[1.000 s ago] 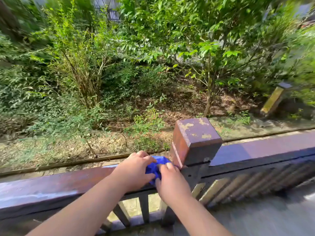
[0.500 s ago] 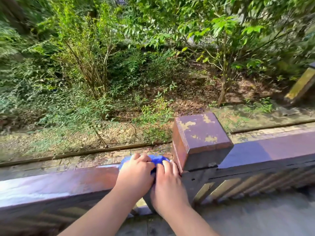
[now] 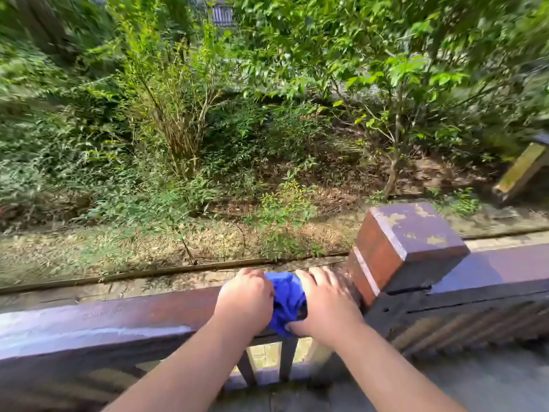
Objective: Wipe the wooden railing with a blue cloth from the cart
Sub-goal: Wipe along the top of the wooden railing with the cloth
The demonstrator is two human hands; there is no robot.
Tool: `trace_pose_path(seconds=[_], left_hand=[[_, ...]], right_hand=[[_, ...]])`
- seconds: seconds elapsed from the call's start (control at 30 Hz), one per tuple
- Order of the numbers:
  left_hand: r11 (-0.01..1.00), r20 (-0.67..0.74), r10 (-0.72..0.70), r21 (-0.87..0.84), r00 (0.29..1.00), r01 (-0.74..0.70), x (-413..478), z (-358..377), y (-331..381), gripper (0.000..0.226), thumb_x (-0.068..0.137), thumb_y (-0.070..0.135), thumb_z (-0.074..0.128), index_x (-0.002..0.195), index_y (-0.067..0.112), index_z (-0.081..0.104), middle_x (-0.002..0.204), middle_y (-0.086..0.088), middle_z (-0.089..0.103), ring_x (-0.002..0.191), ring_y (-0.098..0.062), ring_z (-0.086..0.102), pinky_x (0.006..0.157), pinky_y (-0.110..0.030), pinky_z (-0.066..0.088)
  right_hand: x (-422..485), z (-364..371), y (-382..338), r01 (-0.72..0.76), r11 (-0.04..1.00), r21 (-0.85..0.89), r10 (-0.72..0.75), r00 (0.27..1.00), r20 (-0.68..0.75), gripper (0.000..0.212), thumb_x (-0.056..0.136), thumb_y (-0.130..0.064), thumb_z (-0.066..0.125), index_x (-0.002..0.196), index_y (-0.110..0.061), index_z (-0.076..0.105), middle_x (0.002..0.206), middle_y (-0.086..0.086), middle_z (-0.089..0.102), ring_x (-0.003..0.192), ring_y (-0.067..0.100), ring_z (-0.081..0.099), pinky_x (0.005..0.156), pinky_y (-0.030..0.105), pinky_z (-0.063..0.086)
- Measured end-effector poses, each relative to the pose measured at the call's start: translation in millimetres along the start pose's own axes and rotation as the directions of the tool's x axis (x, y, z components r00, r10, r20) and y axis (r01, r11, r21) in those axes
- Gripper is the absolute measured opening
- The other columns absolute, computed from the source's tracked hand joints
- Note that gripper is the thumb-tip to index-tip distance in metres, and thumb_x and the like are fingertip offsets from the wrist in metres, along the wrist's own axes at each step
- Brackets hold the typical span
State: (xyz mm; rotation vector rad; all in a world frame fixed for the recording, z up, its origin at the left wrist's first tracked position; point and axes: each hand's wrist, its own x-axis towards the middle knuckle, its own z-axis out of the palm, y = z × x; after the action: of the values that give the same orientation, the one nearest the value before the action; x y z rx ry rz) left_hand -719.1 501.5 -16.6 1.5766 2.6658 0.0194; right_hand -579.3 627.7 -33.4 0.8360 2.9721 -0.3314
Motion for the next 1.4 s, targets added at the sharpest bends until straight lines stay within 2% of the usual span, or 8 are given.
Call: trace_pose_path(seconds=[0.27,0.47,0.83,0.97,1.03,1.17,1.3,1.4], left_hand=[[0.989,-0.015,-0.129,-0.080,0.992,0.127,-28.2,-0.9,-94.1,0.027,0.086,0.030,0.046,0.093,0.018,0.070,0.101,-0.001,0.068,0.105,-0.025,0.056,0.088,-0.039,0.052],[0.998,-0.035,-0.031,0.050,0.999,0.032,-61.4,7.6,-123.6,0.031,0.090,0.027,0.042,0.096,0.019,0.071,0.104,0.001,0.067,0.102,-0.025,0.055,0.090,-0.039,0.047],[0.994,-0.098,-0.100,-0.058,0.990,0.095,-122.2,9.5,-177.9,0.027,0.088,0.028,0.045,0.093,0.024,0.071,0.106,0.007,0.068,0.109,-0.017,0.055,0.087,-0.033,0.050],[0.999,-0.101,-0.037,-0.032,0.994,0.034,-126.7,17.0,-187.2,0.026,0.089,0.027,0.047,0.094,0.027,0.073,0.108,0.011,0.069,0.104,-0.017,0.058,0.091,-0.036,0.049],[0.999,-0.173,-0.025,-0.049,0.985,0.016,-129.8,15.7,-181.4,0.015,0.080,0.020,0.064,0.079,0.026,0.078,0.096,0.012,0.074,0.089,-0.017,0.064,0.084,-0.032,0.052],[0.999,-0.305,0.010,0.037,0.952,0.001,-119.4,15.7,-161.5,0.012,0.057,0.013,0.076,0.056,0.024,0.072,0.070,0.009,0.072,0.066,-0.015,0.064,0.071,-0.027,0.035],[0.999,-0.186,-0.029,-0.028,0.982,0.024,-91.9,19.9,-129.1,0.013,0.076,0.014,0.070,0.071,0.024,0.076,0.088,0.009,0.076,0.084,-0.017,0.065,0.082,-0.030,0.048],[0.997,-0.155,-0.071,-0.051,0.985,0.064,-69.2,22.0,-97.4,0.021,0.089,0.023,0.055,0.090,0.026,0.076,0.106,0.009,0.072,0.099,-0.019,0.059,0.092,-0.031,0.046]], right_hand=[[4.8,5.5,-54.2,0.007,0.997,-0.074,-0.004,1.000,0.031,0.116,0.063,-0.074,0.074,0.157,-0.030,0.023,0.160,0.003,0.032,0.152,0.032,0.021,0.125,0.054,0.017],[-1.6,16.0,-98.3,0.008,0.996,-0.092,-0.006,1.000,0.025,0.113,0.066,-0.074,0.073,0.157,-0.030,0.024,0.161,0.004,0.032,0.152,0.032,0.021,0.125,0.056,0.017],[3.6,22.3,-167.7,0.075,0.993,-0.094,-0.070,0.996,0.053,0.116,0.067,-0.073,0.073,0.160,-0.031,0.019,0.167,0.005,0.024,0.155,0.031,0.016,0.126,0.053,0.015],[0.1,13.4,-153.4,0.014,0.999,-0.043,-0.013,1.000,0.013,0.114,0.068,-0.074,0.072,0.160,-0.032,0.019,0.168,0.003,0.023,0.155,0.029,0.015,0.126,0.053,0.016],[-6.1,9.1,-135.5,-0.052,0.999,-0.005,0.052,0.999,-0.012,0.113,0.070,-0.077,0.069,0.160,-0.032,0.018,0.169,0.001,0.022,0.156,0.028,0.015,0.126,0.053,0.018],[-22.1,5.7,-94.7,-0.170,0.985,0.033,0.171,0.985,-0.032,0.114,0.070,-0.080,0.066,0.160,-0.032,0.014,0.170,0.001,0.020,0.156,0.027,0.013,0.126,0.051,0.020],[-32.7,0.9,-57.9,-0.203,0.977,0.072,0.206,0.978,-0.036,0.114,0.070,-0.079,0.067,0.160,-0.034,0.012,0.170,0.000,0.018,0.156,0.028,0.013,0.124,0.049,0.023],[-38.6,-4.0,-34.7,-0.197,0.976,0.096,0.202,0.979,-0.036,0.113,0.071,-0.078,0.066,0.160,-0.034,0.011,0.169,-0.001,0.017,0.155,0.026,0.014,0.123,0.047,0.024]])
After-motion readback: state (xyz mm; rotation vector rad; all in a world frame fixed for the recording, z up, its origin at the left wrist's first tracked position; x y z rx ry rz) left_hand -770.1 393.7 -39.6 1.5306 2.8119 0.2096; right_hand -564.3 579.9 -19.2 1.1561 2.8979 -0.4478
